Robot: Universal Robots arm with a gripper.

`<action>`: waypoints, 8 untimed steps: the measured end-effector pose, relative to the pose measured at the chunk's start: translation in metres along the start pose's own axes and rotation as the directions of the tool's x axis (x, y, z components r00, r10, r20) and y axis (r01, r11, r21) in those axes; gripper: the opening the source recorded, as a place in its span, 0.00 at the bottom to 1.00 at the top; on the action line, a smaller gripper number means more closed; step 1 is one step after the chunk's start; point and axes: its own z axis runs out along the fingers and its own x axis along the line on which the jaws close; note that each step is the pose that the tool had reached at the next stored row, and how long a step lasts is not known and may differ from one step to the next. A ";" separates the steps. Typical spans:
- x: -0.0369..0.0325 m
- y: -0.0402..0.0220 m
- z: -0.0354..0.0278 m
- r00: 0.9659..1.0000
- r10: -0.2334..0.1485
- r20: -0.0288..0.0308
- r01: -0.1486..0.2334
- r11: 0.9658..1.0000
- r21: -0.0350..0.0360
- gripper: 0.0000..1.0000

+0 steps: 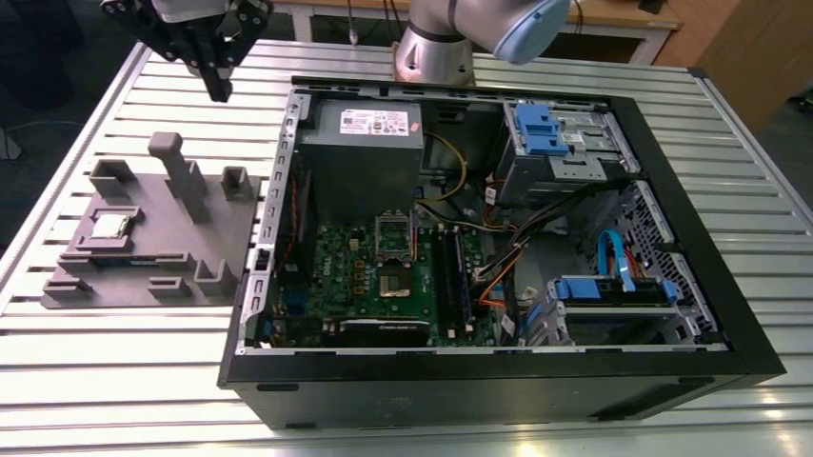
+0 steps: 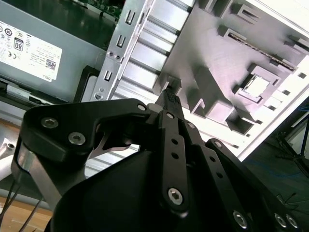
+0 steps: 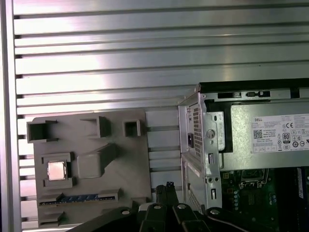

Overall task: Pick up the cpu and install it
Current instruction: 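Reach for the cpu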

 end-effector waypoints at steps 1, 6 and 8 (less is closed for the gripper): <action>0.0015 -0.0001 0.0000 1.000 0.000 0.000 0.000 1.000 0.000 0.10; 0.0070 -0.0005 -0.0002 1.000 0.000 0.000 0.000 1.000 0.000 0.10; 0.0088 -0.0007 -0.0002 1.000 0.000 0.000 0.000 1.000 0.000 0.10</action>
